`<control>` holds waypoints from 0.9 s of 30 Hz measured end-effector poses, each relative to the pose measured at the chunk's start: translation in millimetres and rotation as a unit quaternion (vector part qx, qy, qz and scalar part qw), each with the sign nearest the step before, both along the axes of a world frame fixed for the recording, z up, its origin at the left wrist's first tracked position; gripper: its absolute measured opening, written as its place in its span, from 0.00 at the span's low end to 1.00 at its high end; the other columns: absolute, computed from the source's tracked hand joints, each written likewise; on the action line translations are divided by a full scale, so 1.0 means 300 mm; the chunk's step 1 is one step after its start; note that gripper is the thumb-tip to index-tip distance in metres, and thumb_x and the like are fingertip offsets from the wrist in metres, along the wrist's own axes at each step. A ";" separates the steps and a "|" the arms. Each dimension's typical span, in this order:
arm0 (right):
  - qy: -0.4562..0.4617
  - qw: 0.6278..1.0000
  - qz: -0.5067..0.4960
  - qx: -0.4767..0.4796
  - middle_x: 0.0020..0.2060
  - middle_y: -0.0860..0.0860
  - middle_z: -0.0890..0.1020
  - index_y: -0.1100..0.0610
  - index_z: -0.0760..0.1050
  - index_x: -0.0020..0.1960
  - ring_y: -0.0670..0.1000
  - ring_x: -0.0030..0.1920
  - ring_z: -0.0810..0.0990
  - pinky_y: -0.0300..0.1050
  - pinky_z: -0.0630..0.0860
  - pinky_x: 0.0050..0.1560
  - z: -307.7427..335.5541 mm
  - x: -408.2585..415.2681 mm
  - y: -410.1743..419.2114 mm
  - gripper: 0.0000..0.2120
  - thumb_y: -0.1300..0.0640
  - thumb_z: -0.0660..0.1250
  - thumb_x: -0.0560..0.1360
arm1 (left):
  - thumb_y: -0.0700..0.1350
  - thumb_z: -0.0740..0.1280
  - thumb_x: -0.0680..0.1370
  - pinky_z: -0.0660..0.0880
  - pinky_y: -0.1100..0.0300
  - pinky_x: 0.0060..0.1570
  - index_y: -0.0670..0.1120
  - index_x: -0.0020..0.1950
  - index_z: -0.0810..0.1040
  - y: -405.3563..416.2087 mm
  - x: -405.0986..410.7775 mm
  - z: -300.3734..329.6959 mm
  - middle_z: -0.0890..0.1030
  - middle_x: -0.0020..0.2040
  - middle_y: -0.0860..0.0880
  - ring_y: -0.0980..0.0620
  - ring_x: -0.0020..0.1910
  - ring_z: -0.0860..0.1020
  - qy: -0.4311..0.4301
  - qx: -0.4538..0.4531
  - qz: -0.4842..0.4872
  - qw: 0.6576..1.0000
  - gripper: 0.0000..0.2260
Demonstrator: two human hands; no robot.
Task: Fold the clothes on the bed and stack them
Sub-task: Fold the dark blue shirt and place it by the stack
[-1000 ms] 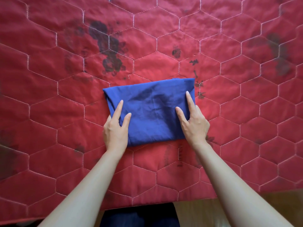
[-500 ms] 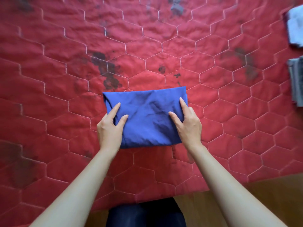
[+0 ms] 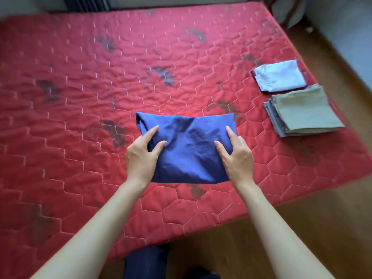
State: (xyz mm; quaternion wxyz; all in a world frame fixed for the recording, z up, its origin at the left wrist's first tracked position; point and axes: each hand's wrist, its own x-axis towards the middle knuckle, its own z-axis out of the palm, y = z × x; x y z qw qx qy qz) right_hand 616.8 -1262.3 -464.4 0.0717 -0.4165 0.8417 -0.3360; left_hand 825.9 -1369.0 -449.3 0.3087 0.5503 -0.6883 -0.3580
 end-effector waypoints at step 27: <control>0.093 0.993 -0.067 -0.037 0.58 0.59 0.79 0.57 0.72 0.69 0.60 0.56 0.79 0.52 0.76 0.49 0.712 -0.895 0.724 0.25 0.48 0.68 0.76 | 0.48 0.75 0.72 0.73 0.58 0.52 0.51 0.64 0.79 0.559 -0.984 0.620 0.84 0.50 0.47 0.48 0.51 0.80 0.016 -0.018 -0.087 0.996 0.21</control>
